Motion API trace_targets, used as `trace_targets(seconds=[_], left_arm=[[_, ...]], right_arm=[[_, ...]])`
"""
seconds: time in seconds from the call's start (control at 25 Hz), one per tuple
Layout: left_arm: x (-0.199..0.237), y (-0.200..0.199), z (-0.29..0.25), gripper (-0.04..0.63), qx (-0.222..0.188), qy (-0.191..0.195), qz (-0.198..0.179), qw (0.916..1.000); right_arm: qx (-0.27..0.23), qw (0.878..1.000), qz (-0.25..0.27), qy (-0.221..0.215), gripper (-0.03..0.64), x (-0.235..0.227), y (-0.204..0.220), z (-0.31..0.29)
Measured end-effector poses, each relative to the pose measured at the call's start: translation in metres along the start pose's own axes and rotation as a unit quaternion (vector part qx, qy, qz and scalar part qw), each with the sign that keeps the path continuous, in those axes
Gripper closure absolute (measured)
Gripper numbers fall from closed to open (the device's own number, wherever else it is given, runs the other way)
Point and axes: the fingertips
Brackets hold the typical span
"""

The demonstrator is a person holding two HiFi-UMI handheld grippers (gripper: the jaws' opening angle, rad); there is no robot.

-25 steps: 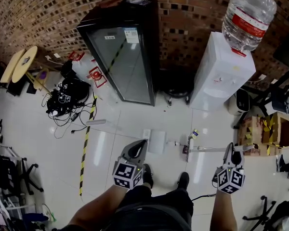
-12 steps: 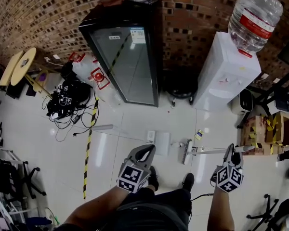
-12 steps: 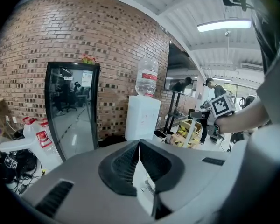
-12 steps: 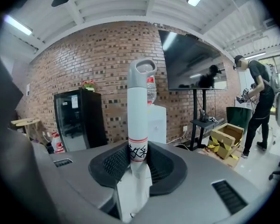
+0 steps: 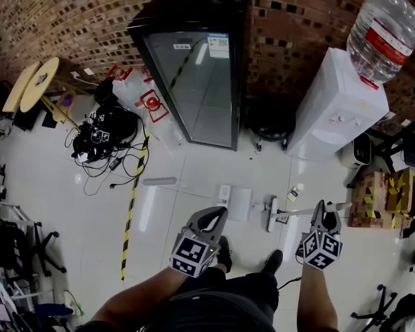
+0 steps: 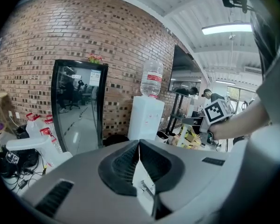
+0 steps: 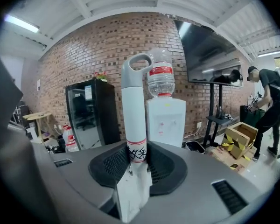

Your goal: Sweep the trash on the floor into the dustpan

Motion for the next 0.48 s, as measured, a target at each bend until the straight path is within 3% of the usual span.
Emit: trace_targets(seconds=[0.48], left_arm=[[0.035,0.006,0.02,0.583,-0.002,-0.025,0.013,0.9996]], right_arm=[[0.019,0.994,-0.03,-0.105,0.491,0.112,0.003,-0.037]])
Point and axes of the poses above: the fingertips, and each gripper's own axes: z backward along the fingers, x to its left, y out of its underside, and after that the axes turned 9 degrees about -y, right-handed
